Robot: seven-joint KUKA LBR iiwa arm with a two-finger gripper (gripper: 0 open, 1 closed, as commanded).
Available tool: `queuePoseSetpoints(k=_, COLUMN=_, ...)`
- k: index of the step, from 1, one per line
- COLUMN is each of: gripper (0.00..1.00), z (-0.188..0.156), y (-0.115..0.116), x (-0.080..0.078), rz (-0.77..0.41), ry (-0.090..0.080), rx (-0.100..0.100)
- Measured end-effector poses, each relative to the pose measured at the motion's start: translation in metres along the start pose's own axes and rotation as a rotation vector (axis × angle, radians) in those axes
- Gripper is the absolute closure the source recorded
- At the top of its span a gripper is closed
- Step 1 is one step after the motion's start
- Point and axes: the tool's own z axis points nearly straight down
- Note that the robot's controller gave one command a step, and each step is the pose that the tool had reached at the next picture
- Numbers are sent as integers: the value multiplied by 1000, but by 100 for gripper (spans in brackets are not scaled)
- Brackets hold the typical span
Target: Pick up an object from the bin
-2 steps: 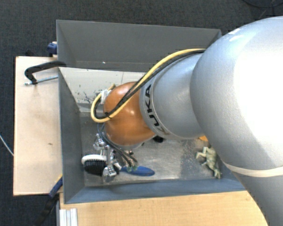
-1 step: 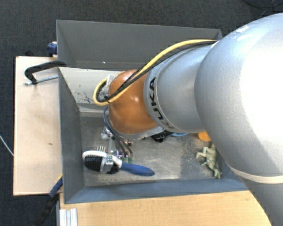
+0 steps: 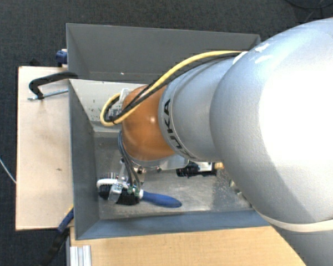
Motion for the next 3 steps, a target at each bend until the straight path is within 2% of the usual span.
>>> queuePoseSetpoints(k=1, gripper=0, z=27, y=-20, x=2, rz=192, ry=1, rx=-3)
queuePoseSetpoints(k=2, gripper=0, z=26, y=-18, x=2, rz=189, ry=1, rx=0)
queuePoseSetpoints(k=3, gripper=100, z=24, y=-18, x=0, rz=192, ry=-4, rx=-3)
